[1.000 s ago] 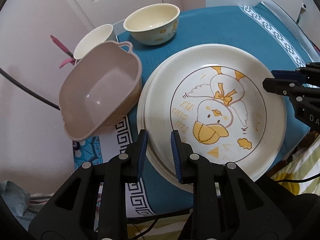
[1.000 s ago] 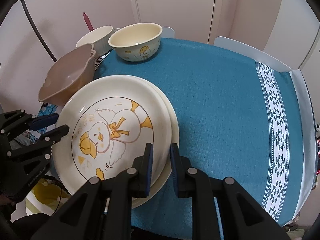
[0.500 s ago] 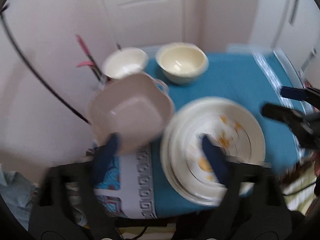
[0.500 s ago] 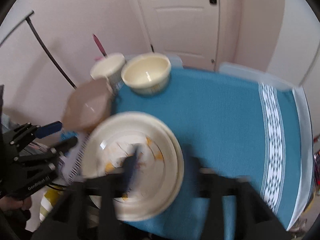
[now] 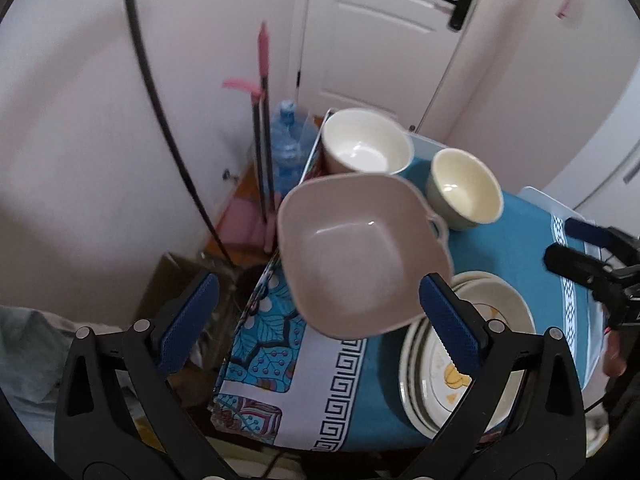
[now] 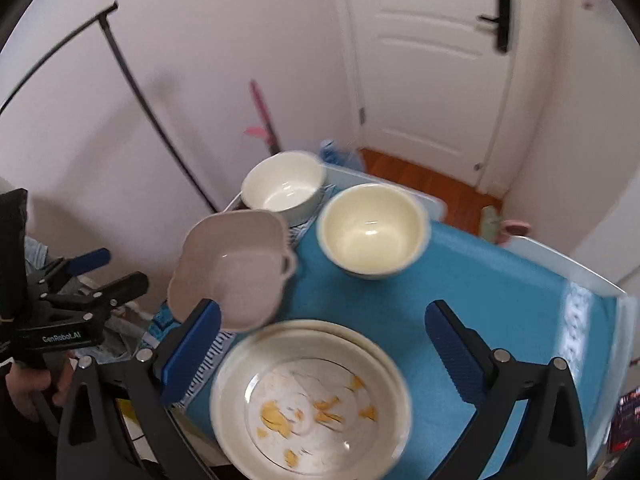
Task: Organize plates and bowls
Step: 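Grasp the rim of the taupe square dish with both tools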
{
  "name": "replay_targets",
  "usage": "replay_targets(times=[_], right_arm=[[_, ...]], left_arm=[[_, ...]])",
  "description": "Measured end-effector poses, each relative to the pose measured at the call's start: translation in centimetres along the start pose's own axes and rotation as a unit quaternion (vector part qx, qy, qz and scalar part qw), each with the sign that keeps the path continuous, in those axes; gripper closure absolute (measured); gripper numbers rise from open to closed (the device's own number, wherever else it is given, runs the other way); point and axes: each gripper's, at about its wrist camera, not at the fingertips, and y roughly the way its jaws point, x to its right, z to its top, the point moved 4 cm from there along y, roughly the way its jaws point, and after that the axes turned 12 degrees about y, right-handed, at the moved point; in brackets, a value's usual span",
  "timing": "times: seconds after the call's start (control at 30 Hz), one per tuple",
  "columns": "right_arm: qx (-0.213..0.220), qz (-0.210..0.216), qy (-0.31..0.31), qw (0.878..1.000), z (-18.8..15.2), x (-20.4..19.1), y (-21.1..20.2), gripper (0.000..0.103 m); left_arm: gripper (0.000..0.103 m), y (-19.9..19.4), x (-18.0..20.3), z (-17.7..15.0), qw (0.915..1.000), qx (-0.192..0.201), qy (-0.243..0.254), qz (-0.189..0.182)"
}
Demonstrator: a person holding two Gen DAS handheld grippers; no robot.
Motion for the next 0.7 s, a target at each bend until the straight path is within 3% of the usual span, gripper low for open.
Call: replay_targets(times=[0.1,0.17,0.23,0.37,0.4,0.53,0.6,0.7], right_arm=[[-0.042,0.005,-0.001,0.999,0.2,-0.7,3.6,0.001],[-0.065,0.012,0.009,0.998,0.3,-0.8,6.2,0.002],[-0.080,0.016,0.014,0.997,0.3,-1.0,8.0,0.006],[-0.105,0.009,0.008,0.994,-0.1,-1.8,11.2,0.034],[-0.108,0.005,0.008,0.994,-0.3,-1.9,11.7,0.041],[-0.109,-0.004,0.019,0.994,-0.8,-1.9,12.8,0.052],[-0.112,-0.007,0.018,0.994,-1.0,-2.0,13.3,0.072],[-0.112,-0.002,0.017,0.994,-1.3,-2.4,13.5,0.088]], left_arm=[[0.005,2.3,-0.8,-1.0,0.9994,-0.024,-0.018,-0.019],[0.014,4.1,-1.1,-1.4,0.9983,-0.041,-0.025,-0.034],[0.030,5.6,-1.2,-1.7,0.9972,-0.053,-0.026,-0.045],[0.045,8.2,-1.1,-1.7,0.9954,-0.067,-0.028,-0.063],[0.053,8.7,-1.1,-1.6,0.9949,-0.070,-0.028,-0.066],[0.079,10.4,-1.1,-1.5,0.9944,-0.081,-0.021,-0.064],[0.089,10.8,-1.3,-1.5,0.9942,-0.085,-0.022,-0.062],[0.091,11.0,-1.2,-1.4,0.9942,-0.084,-0.022,-0.063]])
